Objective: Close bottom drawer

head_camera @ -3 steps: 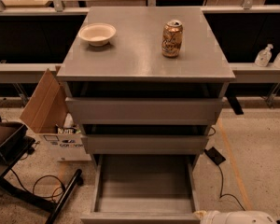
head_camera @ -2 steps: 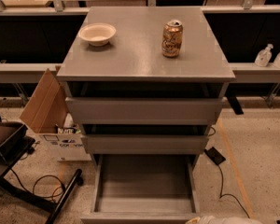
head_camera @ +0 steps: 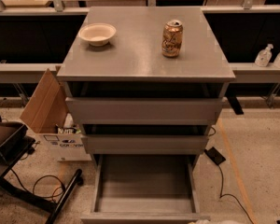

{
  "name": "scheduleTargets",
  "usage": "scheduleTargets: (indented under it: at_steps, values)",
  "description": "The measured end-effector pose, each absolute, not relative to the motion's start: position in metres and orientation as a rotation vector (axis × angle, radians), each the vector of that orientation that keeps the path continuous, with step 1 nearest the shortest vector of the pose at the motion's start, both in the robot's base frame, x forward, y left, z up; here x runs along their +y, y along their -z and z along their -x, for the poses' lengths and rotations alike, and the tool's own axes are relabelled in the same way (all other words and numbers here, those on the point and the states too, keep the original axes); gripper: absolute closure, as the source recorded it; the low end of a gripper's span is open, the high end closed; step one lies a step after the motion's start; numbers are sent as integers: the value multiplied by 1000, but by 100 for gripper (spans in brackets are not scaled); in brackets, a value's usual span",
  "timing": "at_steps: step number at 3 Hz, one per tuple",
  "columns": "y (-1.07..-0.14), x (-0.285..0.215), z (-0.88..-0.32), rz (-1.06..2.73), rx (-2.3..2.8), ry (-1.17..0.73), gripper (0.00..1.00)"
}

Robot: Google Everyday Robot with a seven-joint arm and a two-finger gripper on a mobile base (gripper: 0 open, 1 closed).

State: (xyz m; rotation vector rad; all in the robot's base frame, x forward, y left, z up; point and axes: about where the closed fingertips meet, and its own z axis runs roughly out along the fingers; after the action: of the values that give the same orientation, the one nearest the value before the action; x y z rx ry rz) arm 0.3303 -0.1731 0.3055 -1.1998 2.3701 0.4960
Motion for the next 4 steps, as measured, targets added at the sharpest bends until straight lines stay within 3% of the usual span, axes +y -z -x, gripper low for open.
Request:
scheduleTargets:
  at_steps: [2, 4]
  values:
    - [-271, -170, -328, 1174, 2380, -516, 100]
    - [-130, -150, -338, 1111, 2337, -642, 100]
